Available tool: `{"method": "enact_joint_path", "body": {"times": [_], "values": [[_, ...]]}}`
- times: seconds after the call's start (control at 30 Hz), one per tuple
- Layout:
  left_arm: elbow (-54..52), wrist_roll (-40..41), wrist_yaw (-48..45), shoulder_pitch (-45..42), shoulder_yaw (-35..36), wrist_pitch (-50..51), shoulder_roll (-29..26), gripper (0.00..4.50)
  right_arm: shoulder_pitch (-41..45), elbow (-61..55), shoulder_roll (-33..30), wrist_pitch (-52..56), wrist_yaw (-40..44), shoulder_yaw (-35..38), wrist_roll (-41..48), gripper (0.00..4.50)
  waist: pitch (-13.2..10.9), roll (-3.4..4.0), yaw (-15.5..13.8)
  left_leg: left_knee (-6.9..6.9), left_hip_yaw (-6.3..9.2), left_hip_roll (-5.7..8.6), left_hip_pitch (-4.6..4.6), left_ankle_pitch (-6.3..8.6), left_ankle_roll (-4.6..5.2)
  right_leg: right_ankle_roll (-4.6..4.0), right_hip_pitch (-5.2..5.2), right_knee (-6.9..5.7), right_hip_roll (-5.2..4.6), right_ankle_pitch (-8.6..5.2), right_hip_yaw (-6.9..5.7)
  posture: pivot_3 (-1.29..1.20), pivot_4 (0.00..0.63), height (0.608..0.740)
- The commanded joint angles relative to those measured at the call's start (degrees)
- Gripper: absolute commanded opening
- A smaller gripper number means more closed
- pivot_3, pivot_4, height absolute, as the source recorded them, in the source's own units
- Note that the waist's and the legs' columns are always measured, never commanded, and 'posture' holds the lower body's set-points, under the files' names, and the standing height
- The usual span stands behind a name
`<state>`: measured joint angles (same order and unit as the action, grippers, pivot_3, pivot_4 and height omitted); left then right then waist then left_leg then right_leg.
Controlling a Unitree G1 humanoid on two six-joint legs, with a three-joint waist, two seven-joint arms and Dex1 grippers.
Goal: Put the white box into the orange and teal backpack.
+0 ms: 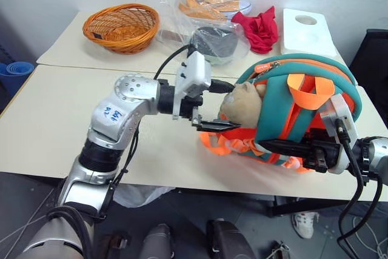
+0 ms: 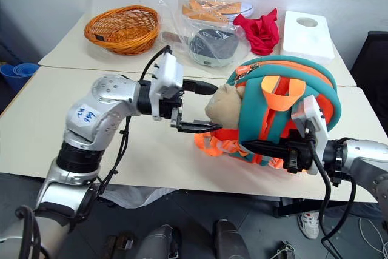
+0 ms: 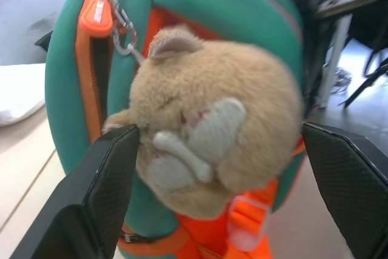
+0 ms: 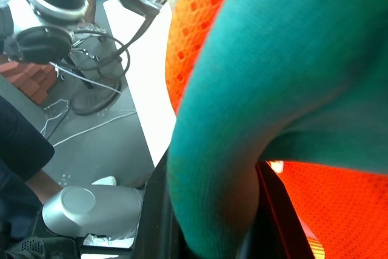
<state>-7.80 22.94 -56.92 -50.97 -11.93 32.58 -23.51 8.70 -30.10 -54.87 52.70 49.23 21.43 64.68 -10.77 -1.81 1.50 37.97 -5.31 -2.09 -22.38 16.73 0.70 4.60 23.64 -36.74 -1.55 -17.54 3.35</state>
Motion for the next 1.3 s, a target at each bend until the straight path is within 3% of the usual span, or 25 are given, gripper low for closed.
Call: {"method": "enact_joint_path", "body": {"times": [0.03,0.1,0.33,0.47,0.57,0.73,0.83,1.13,1.3], "values": [[-0.23,1.18,1.77,-0.23,1.57,-0.37,1.87,4.22,-0.35,-2.09,0.67,-0.56,-0.94,1.40,1.79,0.00,0.00,0.00,0.06,0.00,0.00,0.00,0.00,0.00,0.00,0.00,0.00,0.00,0.00,0.00,0.00,0.00,0.150,0.740],[0.49,1.71,2.45,-0.51,2.51,0.10,2.62,3.86,-1.17,-2.37,0.90,-0.76,-1.34,1.66,1.92,0.00,0.00,0.00,0.03,0.00,0.01,0.00,0.00,0.00,0.00,0.00,0.00,0.00,0.00,0.00,-0.01,0.00,0.150,0.740],[2.00,1.77,2.25,-1.00,3.29,-0.15,2.48,1.95,-2.43,-2.65,1.24,-1.41,-2.09,2.11,1.78,0.00,0.00,0.00,0.06,0.01,0.01,0.00,0.00,0.00,0.00,0.00,0.00,-0.01,0.00,0.00,-0.01,0.00,0.150,0.740],[6.30,-0.12,-1.97,-2.13,4.55,-5.07,-2.02,1.08,-4.61,-2.34,1.21,-1.60,-2.16,3.98,1.78,0.00,0.00,0.00,0.16,0.01,0.00,0.00,0.01,0.00,0.00,0.00,0.00,-0.01,0.00,0.00,-0.01,0.00,0.150,0.740],[13.18,-1.86,-4.90,-4.42,5.81,-8.51,-6.83,0.85,-7.00,-2.63,1.15,-1.98,-2.08,5.49,1.08,0.00,0.00,0.00,0.17,0.01,-0.02,-0.02,0.03,0.00,0.00,0.00,0.00,-0.03,0.03,0.00,-0.01,0.00,0.150,0.740],[22.15,-4.74,-11.07,-5.87,5.18,-16.46,-12.74,0.82,-10.54,-2.99,1.32,-2.83,-1.62,8.33,1.50,0.00,0.00,0.00,0.23,-0.01,-0.05,-0.02,0.02,0.00,0.01,-0.01,0.02,0.00,0.02,-0.01,-0.01,0.00,0.150,0.740],[25.07,-15.86,-11.28,-1.97,-1.98,-31.28,-14.51,0.82,-10.85,-2.65,1.69,-3.36,-1.74,8.26,1.19,0.00,0.00,0.00,0.09,-0.02,-0.05,-0.01,0.02,0.01,0.01,-0.01,0.00,0.05,-0.01,-0.01,-0.01,0.00,0.150,0.740],[29.62,-36.99,1.32,3.93,-14.30,-55.90,-7.18,0.82,-9.17,-1.11,1.98,-4.20,-1.86,7.33,1.15,0.00,0.05,0.06,-0.05,-0.02,-0.05,-0.03,-0.02,0.06,0.11,0.00,-0.02,0.14,-0.05,0.00,0.02,0.00,0.150,0.740],[27.74,-32.67,1.03,5.34,-11.04,-50.02,-4.08,0.82,-8.68,-0.85,2.03,-4.86,-2.84,7.04,-0.56,0.00,0.07,0.09,-0.20,-0.01,-0.05,-0.03,0.00,0.07,0.13,0.02,-0.04,0.11,-0.04,0.01,0.01,0.00,0.150,0.740]]}}
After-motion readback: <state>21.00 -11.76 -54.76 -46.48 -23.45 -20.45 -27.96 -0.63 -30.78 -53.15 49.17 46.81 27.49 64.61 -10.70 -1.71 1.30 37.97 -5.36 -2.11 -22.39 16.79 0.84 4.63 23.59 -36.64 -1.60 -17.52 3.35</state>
